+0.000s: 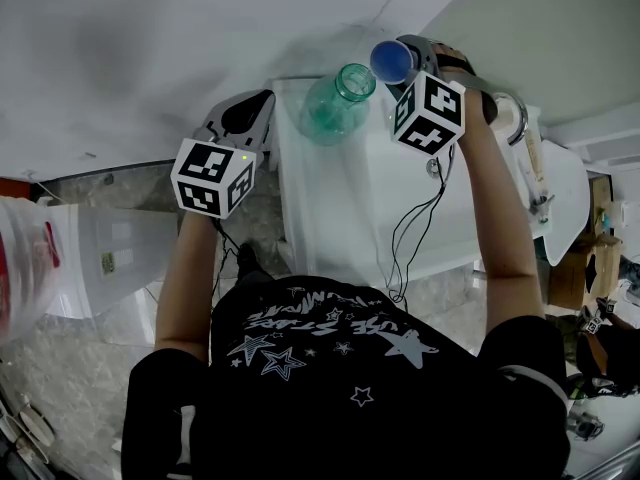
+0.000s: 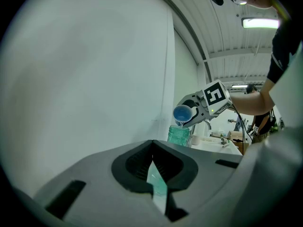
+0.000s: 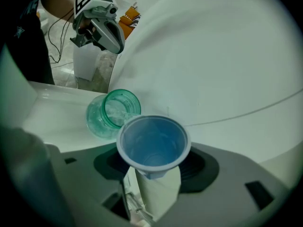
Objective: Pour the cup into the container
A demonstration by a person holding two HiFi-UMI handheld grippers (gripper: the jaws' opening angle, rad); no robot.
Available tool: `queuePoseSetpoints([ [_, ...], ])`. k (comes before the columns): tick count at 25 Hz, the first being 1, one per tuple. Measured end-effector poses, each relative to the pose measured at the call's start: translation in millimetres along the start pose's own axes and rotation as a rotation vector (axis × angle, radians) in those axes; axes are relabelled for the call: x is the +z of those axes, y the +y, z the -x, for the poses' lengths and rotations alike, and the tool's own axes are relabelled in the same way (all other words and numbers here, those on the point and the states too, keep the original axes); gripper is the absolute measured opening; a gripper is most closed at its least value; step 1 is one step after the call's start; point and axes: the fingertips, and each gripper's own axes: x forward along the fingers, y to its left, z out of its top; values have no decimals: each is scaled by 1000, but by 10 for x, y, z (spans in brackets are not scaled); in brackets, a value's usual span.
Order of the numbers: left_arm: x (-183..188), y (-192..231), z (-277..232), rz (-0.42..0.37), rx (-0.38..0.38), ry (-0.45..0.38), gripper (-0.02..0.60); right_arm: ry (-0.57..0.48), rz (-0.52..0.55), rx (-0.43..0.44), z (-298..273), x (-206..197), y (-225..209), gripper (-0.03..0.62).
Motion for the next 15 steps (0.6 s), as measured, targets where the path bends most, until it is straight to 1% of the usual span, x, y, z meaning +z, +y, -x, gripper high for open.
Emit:
queuePoseSetpoints([
  [5, 0, -42, 9, -3, -1, 1, 9, -34, -60, 19, 34, 24, 12, 281],
  [15, -19, -59, 42, 1, -1, 3, 9, -48, -118, 72, 48, 4, 84, 281],
])
